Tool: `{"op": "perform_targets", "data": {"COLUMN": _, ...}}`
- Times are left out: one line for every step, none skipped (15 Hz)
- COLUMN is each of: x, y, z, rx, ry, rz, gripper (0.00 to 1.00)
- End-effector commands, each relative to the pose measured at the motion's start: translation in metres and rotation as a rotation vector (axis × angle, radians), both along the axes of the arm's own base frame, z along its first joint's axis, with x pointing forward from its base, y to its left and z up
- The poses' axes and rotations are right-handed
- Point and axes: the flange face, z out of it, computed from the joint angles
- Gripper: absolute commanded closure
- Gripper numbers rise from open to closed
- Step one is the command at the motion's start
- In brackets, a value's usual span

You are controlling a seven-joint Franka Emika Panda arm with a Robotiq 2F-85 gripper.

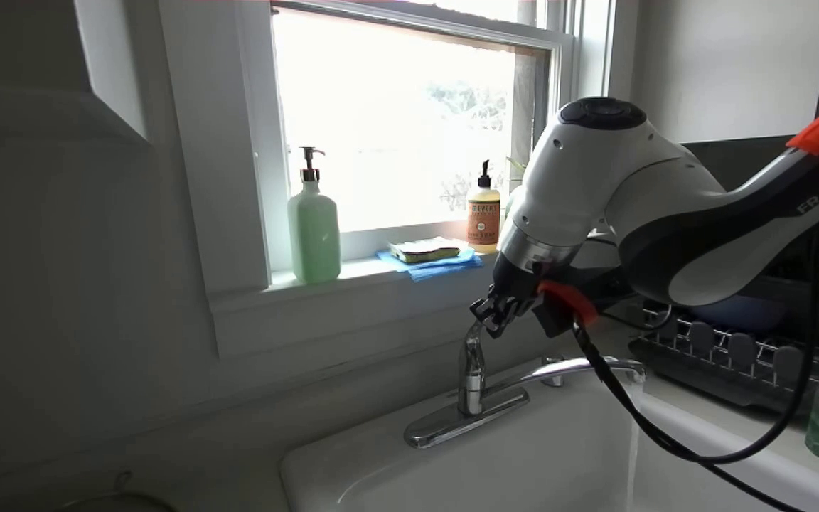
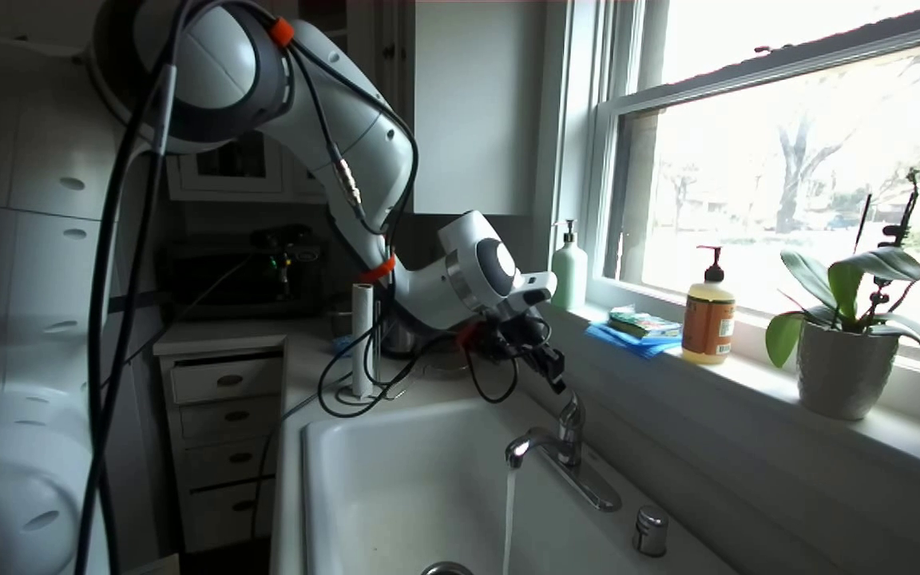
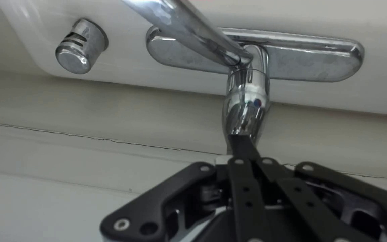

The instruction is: Move the faucet head to the right and then open the tap

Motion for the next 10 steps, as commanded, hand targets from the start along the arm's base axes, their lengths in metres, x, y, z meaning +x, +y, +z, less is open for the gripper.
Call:
{"op": "perform_targets", "data": {"x": -0.01, "y": 0.009, "z": 0.012, "rx": 0.034, "ry": 0.06, "rz": -0.025, "gripper": 1.0}}
{"op": "perform_targets", "data": {"x": -0.015, "y": 0.012, "z": 0.015, "rx": 0.046, "ry": 0.09, "rz": -0.032, "gripper": 1.0}}
{"op": "perform_targets", "data": {"x": -0.019, "y": 0.014, "z": 0.019, "rx": 0.056, "ry": 0.119, "rz": -0.04, "gripper": 1.0}}
{"op": "perform_targets", "data": {"x": -0.023, "y": 0.015, "z": 0.023, "rx": 0.063, "ry": 0.158, "rz": -0.046, "gripper": 1.0}}
{"op": "perform_targets", "data": {"x": -0.025, "y": 0.015, "z": 0.028, "rx": 0.063, "ry": 0.189, "rz": -0.058, "gripper": 1.0}}
{"op": "perform_targets", "data": {"x": -0.028, "y": 0.013, "z": 0.034, "rx": 0.063, "ry": 0.228, "rz": -0.064, "gripper": 0.96}}
{"op": "perform_targets", "data": {"x": -0.031, "y": 0.011, "z": 0.04, "rx": 0.061, "ry": 0.268, "rz": -0.072, "gripper": 0.72}}
{"op": "perform_targets", "data": {"x": -0.035, "y": 0.006, "z": 0.047, "rx": 0.053, "ry": 0.305, "rz": -0.076, "gripper": 0.71}}
{"op": "perform_targets", "data": {"x": -0.038, "y": 0.002, "z": 0.055, "rx": 0.045, "ry": 0.34, "rz": -0.084, "gripper": 0.69}}
{"op": "perform_targets", "data": {"x": -0.042, "y": -0.002, "z": 0.061, "rx": 0.038, "ry": 0.376, "rz": -0.082, "gripper": 0.64}}
